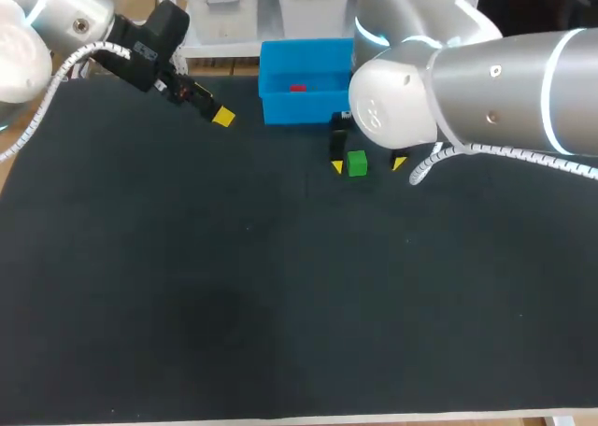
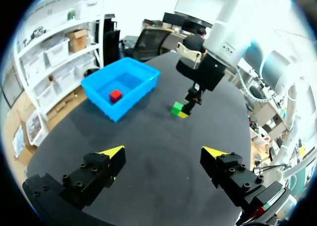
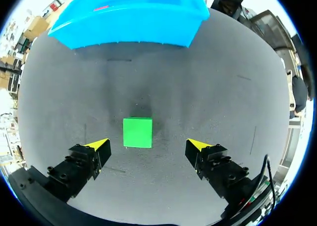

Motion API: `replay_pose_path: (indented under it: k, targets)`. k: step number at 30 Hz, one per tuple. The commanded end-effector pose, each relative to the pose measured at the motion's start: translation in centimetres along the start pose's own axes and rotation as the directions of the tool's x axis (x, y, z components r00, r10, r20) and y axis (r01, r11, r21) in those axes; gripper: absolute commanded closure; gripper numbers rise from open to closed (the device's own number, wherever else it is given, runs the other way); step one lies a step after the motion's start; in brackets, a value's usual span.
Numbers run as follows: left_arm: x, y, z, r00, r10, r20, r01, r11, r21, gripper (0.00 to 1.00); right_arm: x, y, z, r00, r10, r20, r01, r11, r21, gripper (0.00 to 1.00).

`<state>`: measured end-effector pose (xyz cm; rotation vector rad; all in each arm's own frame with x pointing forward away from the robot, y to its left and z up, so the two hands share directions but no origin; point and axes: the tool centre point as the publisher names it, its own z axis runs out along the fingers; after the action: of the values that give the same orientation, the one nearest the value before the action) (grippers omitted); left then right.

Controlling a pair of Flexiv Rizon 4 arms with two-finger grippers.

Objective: Use the left arm to pick the red cube and place it into the blue plastic box first, then use the right arm to grasp the green cube and put it into the same blue plastic box after the first action is fully finished.

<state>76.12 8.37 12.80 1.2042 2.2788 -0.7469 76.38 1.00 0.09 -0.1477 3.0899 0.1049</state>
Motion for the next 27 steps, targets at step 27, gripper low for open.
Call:
replay_pose_path:
  k: [27]
  targets:
    - [0.07,0.08,0.01,1.000,0.003,0.003,-0.003,1.000,0.002,0.00,-0.36,-0.10,-0.46,1.000,0.005,-0.001,-0.005,1.000,0.002,0.00]
